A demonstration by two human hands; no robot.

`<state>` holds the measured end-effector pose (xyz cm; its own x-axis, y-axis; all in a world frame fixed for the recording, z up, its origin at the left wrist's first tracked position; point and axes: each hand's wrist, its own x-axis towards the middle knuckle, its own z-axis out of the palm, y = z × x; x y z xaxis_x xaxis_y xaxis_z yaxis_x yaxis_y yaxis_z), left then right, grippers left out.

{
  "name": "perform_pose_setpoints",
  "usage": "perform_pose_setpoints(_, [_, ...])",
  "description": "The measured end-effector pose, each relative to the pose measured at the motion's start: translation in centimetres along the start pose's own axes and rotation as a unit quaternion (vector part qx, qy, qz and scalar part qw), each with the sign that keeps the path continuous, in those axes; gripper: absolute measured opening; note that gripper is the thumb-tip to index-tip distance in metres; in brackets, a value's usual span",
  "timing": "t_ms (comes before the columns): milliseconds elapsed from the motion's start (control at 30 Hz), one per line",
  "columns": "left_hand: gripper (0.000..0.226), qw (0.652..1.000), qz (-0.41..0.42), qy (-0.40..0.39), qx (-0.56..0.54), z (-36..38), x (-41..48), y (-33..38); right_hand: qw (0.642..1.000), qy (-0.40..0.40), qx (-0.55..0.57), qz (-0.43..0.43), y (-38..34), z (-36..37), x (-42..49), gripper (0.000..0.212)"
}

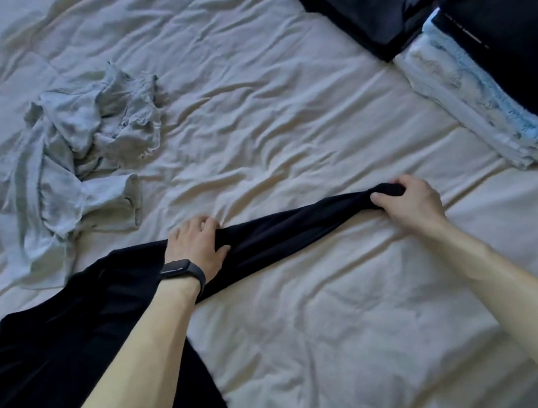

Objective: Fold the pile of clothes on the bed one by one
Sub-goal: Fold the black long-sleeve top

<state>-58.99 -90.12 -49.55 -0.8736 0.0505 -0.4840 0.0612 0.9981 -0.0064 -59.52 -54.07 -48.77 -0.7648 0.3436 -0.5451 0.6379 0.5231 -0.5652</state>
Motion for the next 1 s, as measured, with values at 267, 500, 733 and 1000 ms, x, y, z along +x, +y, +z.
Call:
perform_pose_setpoints(267, [0.017,0.942,-0.171,0.109,-0.267,-1.9,1.1,1.6,0.97,0.019,0.22,-0.097,-4.9,-3.5,4.8,0.037])
perform_pose_setpoints(500, [0.036,0.977,-0.11,0.003,-0.185,-1.8,4.0,4.0,0.999,0.041,0.011,-0.032,-3.2,-2.1,5.6,0.05])
perform_pose_setpoints(733, [0.036,0.986,0.007,-0.008,-0.169,-3.6,7.4,9.4,0.997,-0.062,-0.054,0.014,-4.9,-0.2,7.0,0.049])
perform_pose_setpoints(1000, [0.012,0.958,-0.018,0.026,-0.285,-5.5,8.4,11.4,0.988,-0.011,0.152,-0.037,-4.2,-1.3,8.1,0.021])
